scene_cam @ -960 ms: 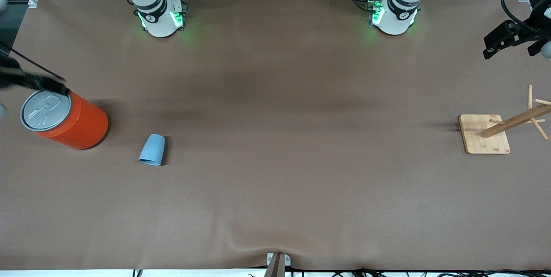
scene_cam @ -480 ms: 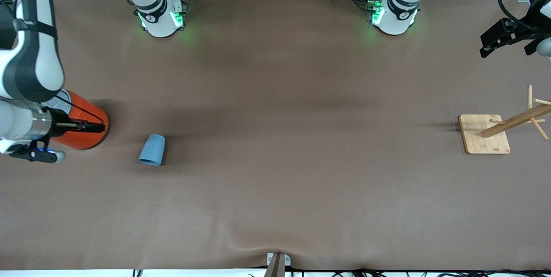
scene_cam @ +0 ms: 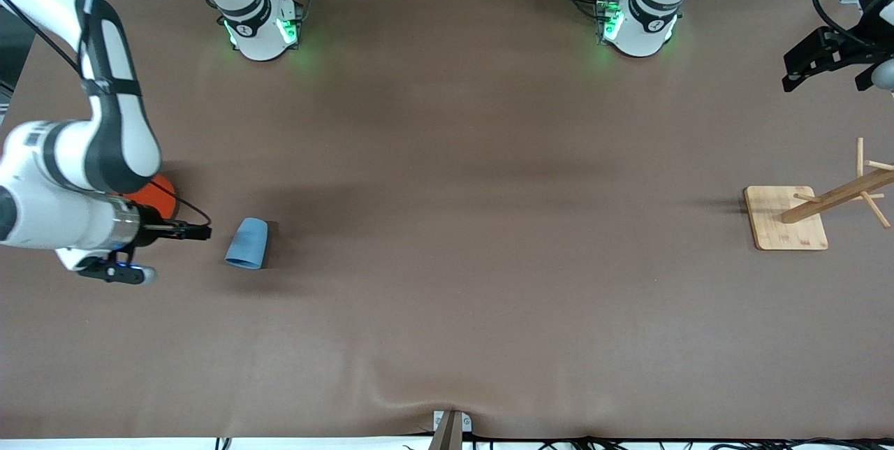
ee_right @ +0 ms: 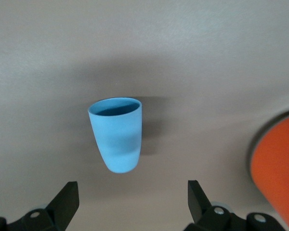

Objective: Flip cup
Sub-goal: 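Reach the right gripper down to the upside-down blue cup, then close the right gripper around the blue cup, then lift the blue cup with the right gripper and carry it toward the table middle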

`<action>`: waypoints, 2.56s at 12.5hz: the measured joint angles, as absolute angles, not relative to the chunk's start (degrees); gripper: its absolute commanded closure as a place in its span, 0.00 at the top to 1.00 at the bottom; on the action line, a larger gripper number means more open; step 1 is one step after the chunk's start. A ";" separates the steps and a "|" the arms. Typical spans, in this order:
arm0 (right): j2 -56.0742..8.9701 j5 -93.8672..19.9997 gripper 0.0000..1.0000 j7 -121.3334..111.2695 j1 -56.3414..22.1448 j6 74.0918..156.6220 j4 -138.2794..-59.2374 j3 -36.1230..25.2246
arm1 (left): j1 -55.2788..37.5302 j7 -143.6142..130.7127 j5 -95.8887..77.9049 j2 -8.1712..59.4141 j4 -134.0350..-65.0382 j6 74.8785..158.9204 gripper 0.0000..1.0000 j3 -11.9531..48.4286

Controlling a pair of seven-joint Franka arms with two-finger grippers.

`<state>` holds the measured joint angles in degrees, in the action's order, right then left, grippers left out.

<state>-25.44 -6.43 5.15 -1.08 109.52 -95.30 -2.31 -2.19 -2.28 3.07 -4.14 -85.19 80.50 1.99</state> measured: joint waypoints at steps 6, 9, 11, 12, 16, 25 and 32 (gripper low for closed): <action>-26.69 -6.67 1.00 5.15 -3.01 122.58 -102.66 -0.79 | -1.45 -2.29 2.71 -5.38 -85.19 79.69 1.00 0.99; -28.23 -6.69 1.00 5.15 -3.51 130.92 -106.68 -0.56 | -1.45 -2.29 2.54 -5.38 -85.25 80.33 1.00 0.99; -29.61 -6.69 0.95 5.13 -3.76 134.59 -108.94 -0.49 | -1.44 -2.30 2.50 -5.38 -85.26 80.55 1.00 0.98; -30.41 -6.69 0.69 5.12 -4.24 135.53 -109.28 -0.46 | -1.43 -2.30 2.49 -5.38 -85.27 80.61 1.00 0.96; -31.65 -6.57 0.17 4.64 -5.95 135.06 -108.90 -0.38 | -1.41 -2.40 2.47 -5.36 -85.39 80.78 1.00 0.49; -31.01 -5.61 0.18 -15.00 -7.53 119.78 -93.56 10.94 | -1.39 -2.83 1.89 -5.53 -85.39 80.80 1.00 -0.20; -34.17 6.93 0.16 -20.82 -18.09 122.91 -86.75 18.95 | -1.49 -3.73 0.56 -5.88 -85.43 80.02 1.00 0.08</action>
<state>-34.17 6.93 -20.82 -18.09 122.91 -86.75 18.95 -1.49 -3.73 0.56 -5.88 -85.43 80.02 0.08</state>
